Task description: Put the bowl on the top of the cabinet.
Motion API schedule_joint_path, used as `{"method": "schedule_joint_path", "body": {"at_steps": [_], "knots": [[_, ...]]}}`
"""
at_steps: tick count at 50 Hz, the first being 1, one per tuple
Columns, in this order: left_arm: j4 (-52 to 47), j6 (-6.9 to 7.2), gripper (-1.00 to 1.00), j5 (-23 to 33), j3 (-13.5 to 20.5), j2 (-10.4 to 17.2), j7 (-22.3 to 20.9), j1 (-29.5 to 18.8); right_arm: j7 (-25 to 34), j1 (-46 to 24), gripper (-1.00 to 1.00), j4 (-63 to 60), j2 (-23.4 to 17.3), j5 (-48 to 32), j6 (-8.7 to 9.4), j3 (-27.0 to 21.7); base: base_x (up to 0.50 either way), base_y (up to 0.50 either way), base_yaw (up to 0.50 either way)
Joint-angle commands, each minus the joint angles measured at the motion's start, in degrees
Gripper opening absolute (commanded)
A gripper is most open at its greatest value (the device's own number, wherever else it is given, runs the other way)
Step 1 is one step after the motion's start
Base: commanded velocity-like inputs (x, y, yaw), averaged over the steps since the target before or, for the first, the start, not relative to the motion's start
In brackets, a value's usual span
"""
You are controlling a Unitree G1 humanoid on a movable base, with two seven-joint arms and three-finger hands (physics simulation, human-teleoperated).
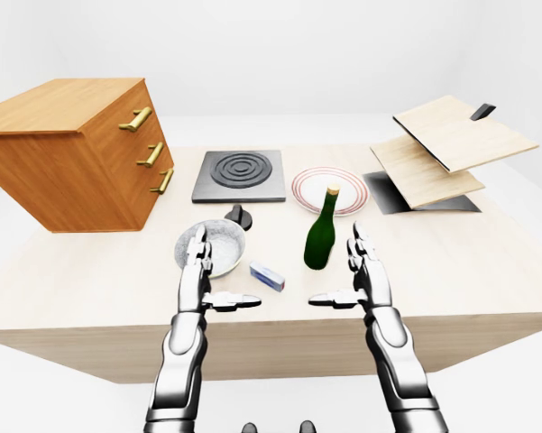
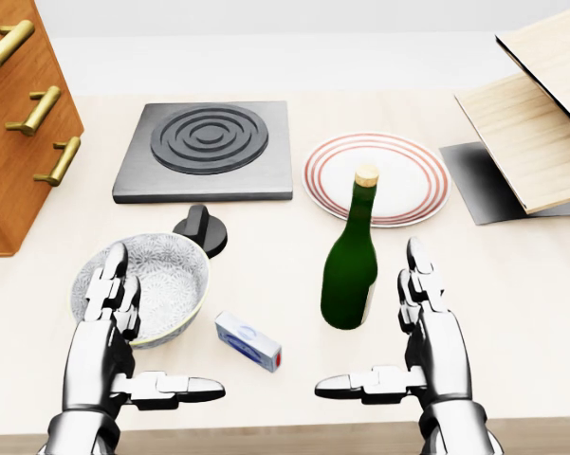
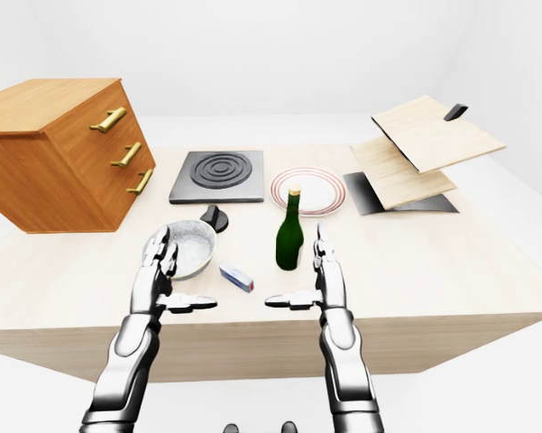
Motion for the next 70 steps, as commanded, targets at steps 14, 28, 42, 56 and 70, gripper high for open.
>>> {"method": "schedule_joint_path", "body": {"at_steps": [14, 28, 42, 56, 70], "knots": [[-2.32, -0.2, 1.0, -1.63, 1.55, 0.53, -1.73, 0.57, 1.04, 2.03, 1.0, -4.39, -0.42, -1.35, -3.1, -0.73, 0.0, 0.0, 0.0], [-24.96, -5.11, 1.0, -2.78, 0.48, -0.67, -2.41, 9.71, -1.43, 8.94, 1.0, -27.97, 0.29, -7.86, -4.22, 0.27, 0.0, 0.0, 0.0], [-27.81, -5.11, 1.0, -4.38, 1.08, -0.87, -2.18, 10.42, -1.31, 11.62, 1.0, -33.87, 0.4, -11.93, -4.22, 2.66, 0.0, 0.06, 0.0], [-27.48, -5.11, 1.0, -4.33, 1.06, -0.8, -2.23, 10.2, -1.25, 12.02, 1.0, -33.43, 0.25, -12.61, -4.22, 3.32, 0.03, 0.5, 0.0], [-27.2, -5.11, 1.0, -4.73, 1.13, -0.82, -2.31, 10.09, -1.23, 12.03, 1.0, -32.3, 0.17, -12.6, -4.22, 3.39, 0.03, 0.5, 0.0]]}}
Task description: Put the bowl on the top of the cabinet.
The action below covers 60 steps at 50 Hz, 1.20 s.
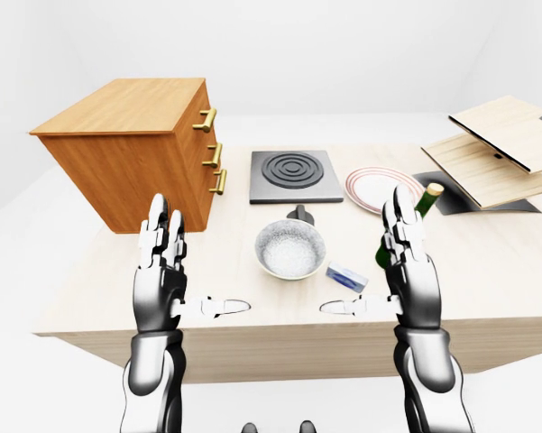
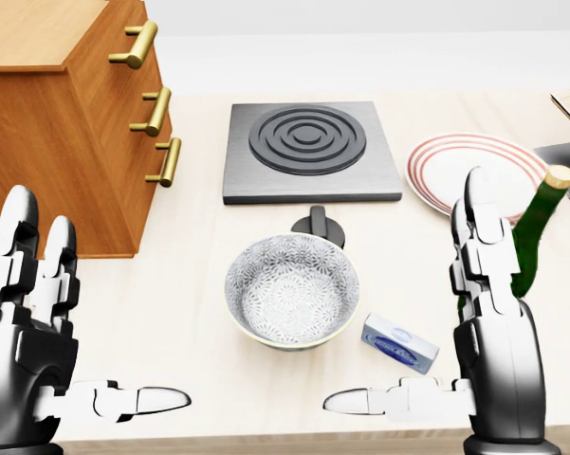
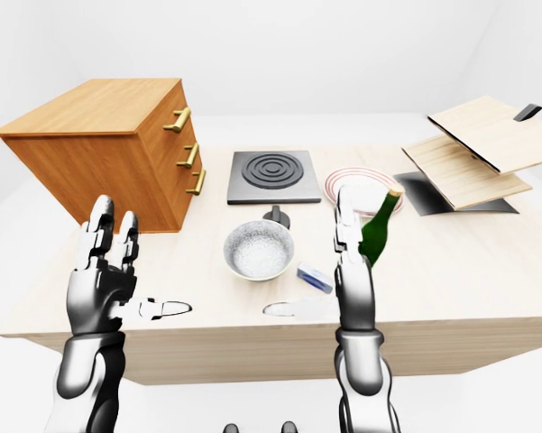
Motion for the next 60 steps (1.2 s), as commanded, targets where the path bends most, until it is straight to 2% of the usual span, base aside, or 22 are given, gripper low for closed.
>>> {"method": "schedule_joint_path", "body": {"at_steps": [1, 55, 60], "knots": [[0.06, 0.0, 1.0, -0.4, 0.12, 0.0, 0.01, -0.15, -0.02, 0.25, 1.0, 0.37, -0.04, -0.27, 0.0, 0.18, 0.03, 0.5, 0.0], [0.62, 0.0, 1.0, -0.76, 0.38, 0.04, -0.16, -0.46, 0.38, -0.02, 1.0, 1.89, -0.1, -0.11, 0.0, 0.47, 0.03, 0.5, 0.0], [0.91, 0.0, 1.0, -0.72, 0.36, 0.03, -0.16, -0.53, 0.47, -0.28, 1.0, 2.36, -0.08, 0.44, 0.0, 0.23, 0.02, 0.13, 0.0]]}}
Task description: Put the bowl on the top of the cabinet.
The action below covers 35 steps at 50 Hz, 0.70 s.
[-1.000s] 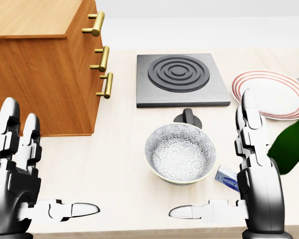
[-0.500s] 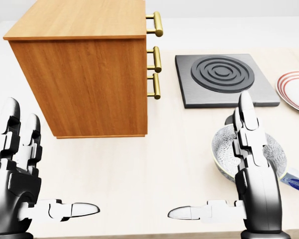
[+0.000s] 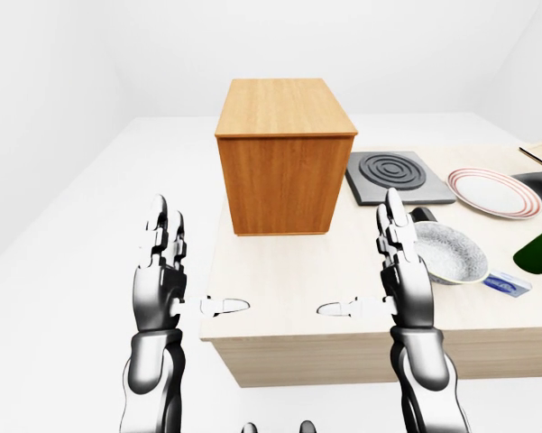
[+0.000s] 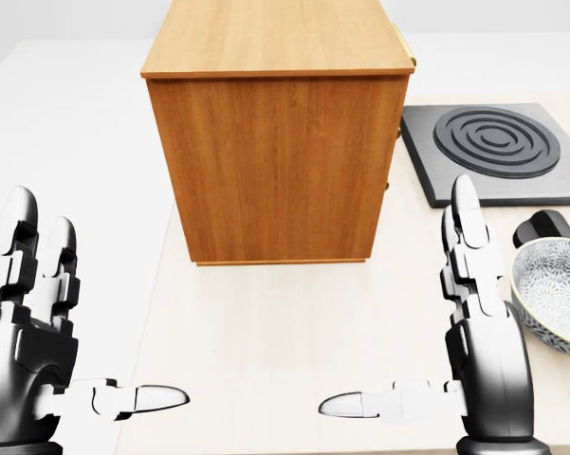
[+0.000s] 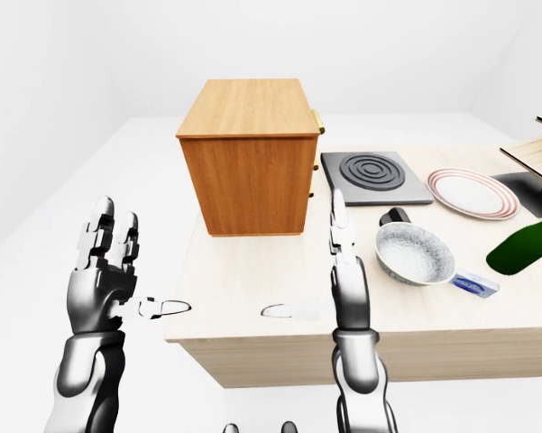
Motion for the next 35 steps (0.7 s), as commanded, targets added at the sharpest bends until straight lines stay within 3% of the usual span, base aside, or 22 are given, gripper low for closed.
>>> {"method": "schedule_joint_path", "body": {"at_steps": [1, 16, 35], "knots": [[0.23, 0.0, 1.0, 0.02, -0.04, -0.09, 0.02, -0.17, 0.19, -0.28, 1.0, 0.36, -0.04, 0.9, 0.0, -0.37, 0.0, 0.0, 0.0], [-0.2, 0.0, 1.0, 0.15, -0.22, -0.13, 0.12, 0.05, 0.52, -0.34, 1.0, 0.2, -0.03, 1.9, 0.0, -0.34, 0.03, 0.0, 0.0], [-0.45, 0.0, 1.0, -0.97, -0.31, -0.07, -0.22, 0.01, 0.49, -0.17, 1.0, 0.54, -0.1, 1.41, 0.0, -0.15, 0.38, -0.06, 0.0]]}}
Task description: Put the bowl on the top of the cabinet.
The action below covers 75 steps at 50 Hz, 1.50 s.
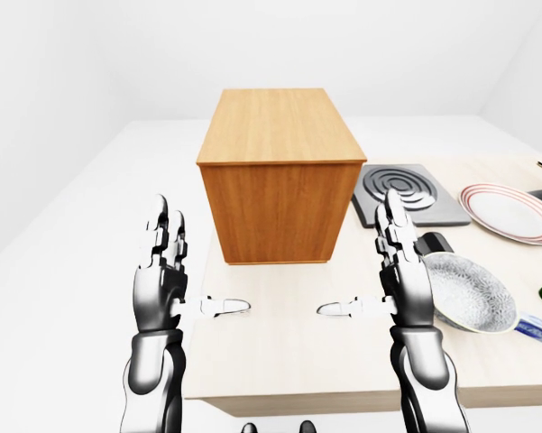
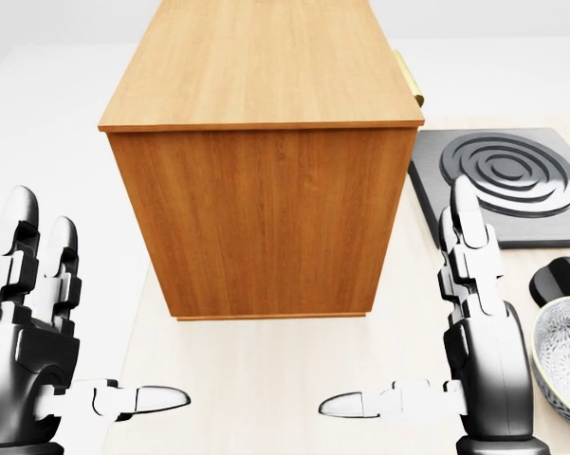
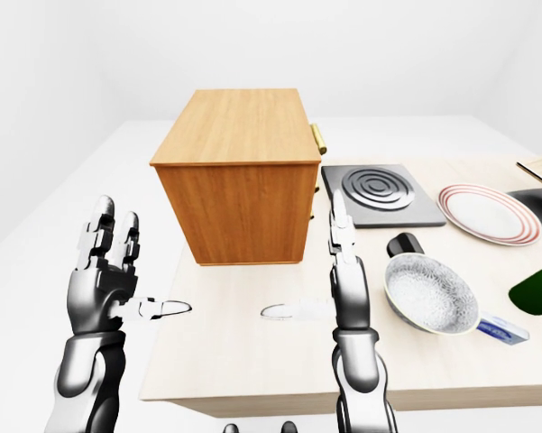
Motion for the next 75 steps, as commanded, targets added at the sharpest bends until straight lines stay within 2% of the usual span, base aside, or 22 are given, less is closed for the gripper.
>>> {"method": "schedule_joint_path", "body": {"at_steps": [1, 13, 22, 24, 30, 37, 43, 44, 45, 47, 51, 52, 55, 56, 57, 64, 71, 75], "knots": [[0.11, 0.0, 1.0, -0.74, 0.05, 0.03, -0.16, -0.31, 0.06, 0.01, 1.0, -0.06, 0.0, -0.09, 0.0, 0.07, 0.41, -0.06, 0.0], [0.76, 0.0, 1.0, -0.77, 0.05, 0.01, -0.17, -0.41, -0.2, -0.07, 1.0, 0.23, 0.05, -0.04, 0.0, -0.13, 0.4, -0.05, 0.0], [-0.06, 0.0, 1.0, -1.17, 0.14, 0.04, 0.06, -0.48, -0.05, 0.04, 1.0, 0.52, -0.03, -0.3, 0.0, 0.3, 0.01, 0.0, 0.0], [-0.49, 0.0, 1.0, -0.46, 0.59, -0.16, 1.44, -0.98, -0.05, 0.05, 1.0, 0.72, -0.04, -0.28, 0.0, 0.32, 0.0, 0.0, 0.0], [0.19, 0.0, 1.0, -2.76, 0.1, 0.02, -0.96, -0.23, -0.03, 0.02, 1.0, 0.68, -0.05, -0.33, 0.0, 0.32, 0.0, 0.0, 0.0], [0.49, 0.0, 1.0, -1.73, 0.32, -0.04, -0.19, -0.56, 0.01, -0.52, 1.0, 1.09, -0.18, -1.05, 0.0, -0.07, 0.0, 0.0, 0.0], [0.52, 0.0, 1.0, -1.65, 0.34, -0.01, -0.25, -0.48, 0.57, -3.79, 1.0, 3.22, -0.85, -4.33, 0.0, -3.33, 0.0, 0.0, 0.0], [0.5, 0.0, 1.0, -1.65, 0.31, -0.01, -0.28, -0.45, 0.56, -4.45, 1.0, 3.48, -0.86, -4.71, 0.64, -3.95, 0.0, 0.0, 0.0], [0.33, 0.0, 1.0, -1.62, 0.3, -0.01, -0.22, -0.44, 0.92, -5.32, 1.0, 3.51, -1.09, -5.01, 2.41, -4.77, 0.0, 0.0, 0.0], [0.08, 0.0, 1.0, -1.59, 0.32, -0.01, -0.14, -0.45, 1.71, -5.92, 1.0, 3.62, -1.7, -6.38, 4.62, -5.92, 0.0, 0.0, 0.0], [0.24, 0.0, 1.0, -1.39, 0.2, -0.05, -0.11, -0.42, 2.94, -5.74, 1.0, 3.71, -1.92, -8.36, 5.92, -6.85, 0.0, 0.0, 0.0], [0.34, 0.0, 1.0, -1.51, 0.28, -0.03, -0.17, -0.39, 3.66, -5.8, 1.0, 2.94, -2.61, -10.11, 7.71, -7.71, 0.0, 0.0, 0.0], [0.34, 0.0, 1.0, -1.54, 0.31, -0.02, -0.15, -0.44, 4.71, -5.9, 1.0, 2.48, -2.67, -11.8, 8.94, -8.85, 0.0, 0.0, 0.0], [1.44, 0.0, 1.0, -0.87, -0.06, -0.19, -0.12, -0.37, 7.75, -1.41, 1.0, -1.12, -7.04, -12.72, 8.75, -18.53, 0.0, 0.0, 0.0], [1.52, 0.0, 1.0, -0.84, -0.09, -0.16, -0.02, -0.45, 10.0, -2.05, 1.0, -2.92, -6.35, -13.47, 9.96, -20.47, 0.0, 0.0, 0.0], [1.45, 0.0, 1.0, -0.88, -0.15, -0.04, 0.16, -0.51, 14.78, -3.24, 1.0, -4.92, -4.34, -14.97, 10.0, -25.02, 0.0, 0.0, 0.0], [1.97, 0.0, 1.0, -0.72, -0.2, -0.02, 0.15, -0.52, 16.59, -1.24, 1.0, -4.98, -3.15, -16.09, 7.41, -27.19, 0.0, 0.0, 0.0], [2.21, 0.0, 1.0, -0.65, -0.26, -0.03, 0.15, -0.48, 18.12, -1.24, 1.0, -6.76, -2.97, -16.11, 8.26, -28.37, 0.0, 0.0, 0.0]]}}
